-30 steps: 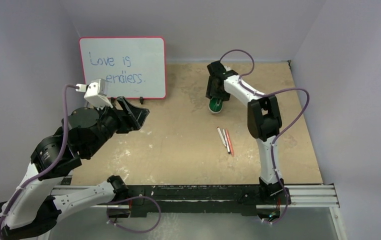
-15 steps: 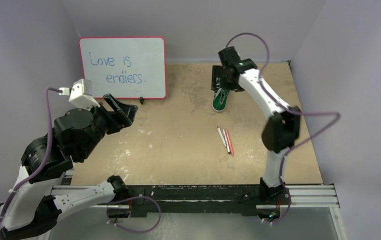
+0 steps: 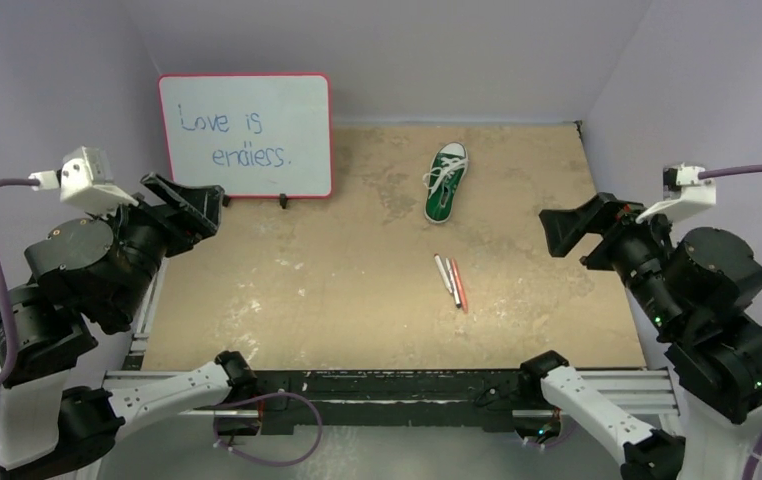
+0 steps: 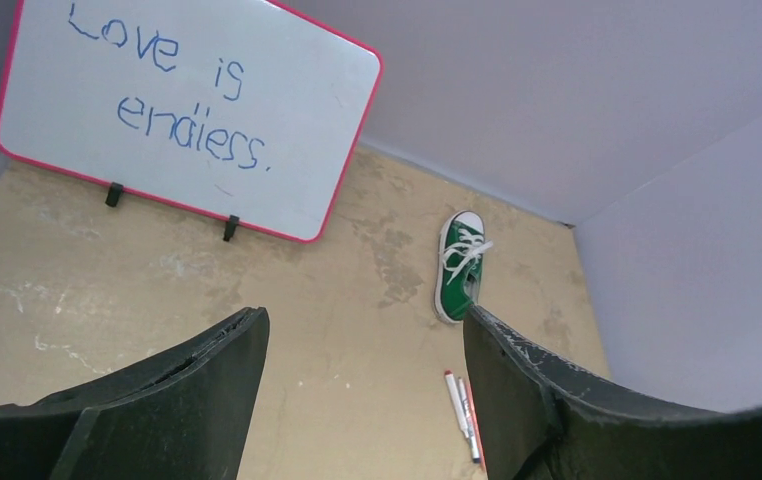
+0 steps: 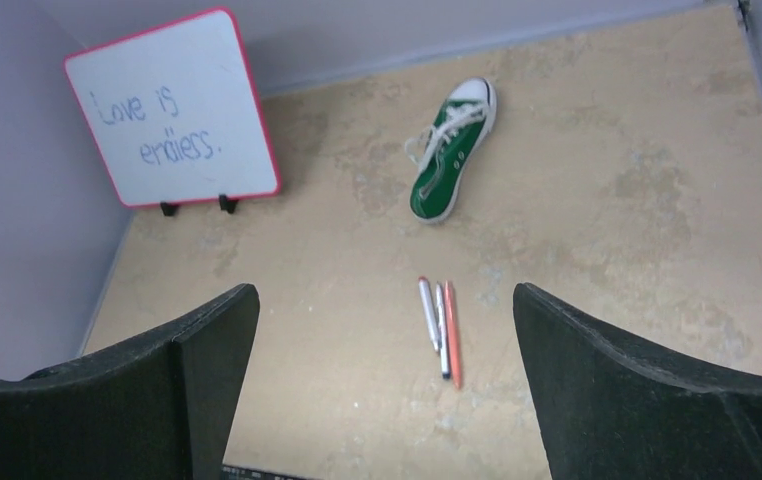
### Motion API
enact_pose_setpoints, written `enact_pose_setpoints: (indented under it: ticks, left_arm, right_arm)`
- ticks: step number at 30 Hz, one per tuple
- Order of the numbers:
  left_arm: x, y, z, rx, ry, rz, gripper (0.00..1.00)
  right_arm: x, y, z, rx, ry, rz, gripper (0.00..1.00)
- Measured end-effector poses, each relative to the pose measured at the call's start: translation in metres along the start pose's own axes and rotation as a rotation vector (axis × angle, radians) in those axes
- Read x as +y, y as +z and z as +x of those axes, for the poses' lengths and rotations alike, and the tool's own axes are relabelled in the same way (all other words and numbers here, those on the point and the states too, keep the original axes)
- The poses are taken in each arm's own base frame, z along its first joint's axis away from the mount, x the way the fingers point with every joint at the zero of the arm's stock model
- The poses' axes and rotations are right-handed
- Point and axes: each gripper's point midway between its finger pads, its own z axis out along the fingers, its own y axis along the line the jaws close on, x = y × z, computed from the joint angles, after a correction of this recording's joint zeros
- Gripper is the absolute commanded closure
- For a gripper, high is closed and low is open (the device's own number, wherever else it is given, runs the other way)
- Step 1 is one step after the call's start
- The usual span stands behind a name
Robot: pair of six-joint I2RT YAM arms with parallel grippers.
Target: Tie the shoes
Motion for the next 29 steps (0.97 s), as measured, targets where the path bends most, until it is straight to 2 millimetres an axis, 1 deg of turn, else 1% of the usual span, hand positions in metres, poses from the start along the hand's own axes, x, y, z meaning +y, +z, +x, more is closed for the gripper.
enact_pose_setpoints:
  ticks: [1,2,7,10,13,16,22,29]
  left_arm:
    - [-0.002,0.003,0.000,0.003,0.023,-0.007,0.29]
    - [-0.004,0.006,0.001,0.006,0.040,-0.013,0.29]
    - [-0.012,0.017,0.012,0.041,0.112,-0.031,0.30]
    - [-0.012,0.018,0.016,0.056,0.121,-0.028,0.30]
    - [-0.009,0.014,0.015,0.053,0.109,-0.021,0.30]
    - [-0.004,0.010,0.015,0.050,0.093,-0.019,0.30]
    - [0.000,0.010,0.025,0.069,0.082,-0.020,0.30]
    - [-0.002,0.012,0.030,0.082,0.091,-0.019,0.31]
  right_arm:
    - [-0.003,-0.005,0.004,0.010,0.007,0.006,0.01]
    - [-0.005,-0.007,0.009,0.028,0.013,0.016,0.01]
    - [-0.011,0.003,0.035,0.134,0.024,0.057,0.01]
    - [-0.012,0.005,0.041,0.167,0.026,0.066,0.01]
    - [-0.009,0.006,0.042,0.178,0.032,0.057,0.01]
    - [-0.006,0.005,0.038,0.171,0.036,0.046,0.01]
    - [-0.001,0.006,0.029,0.162,0.038,0.038,0.01]
    - [0.002,0.009,0.033,0.189,0.035,0.029,0.01]
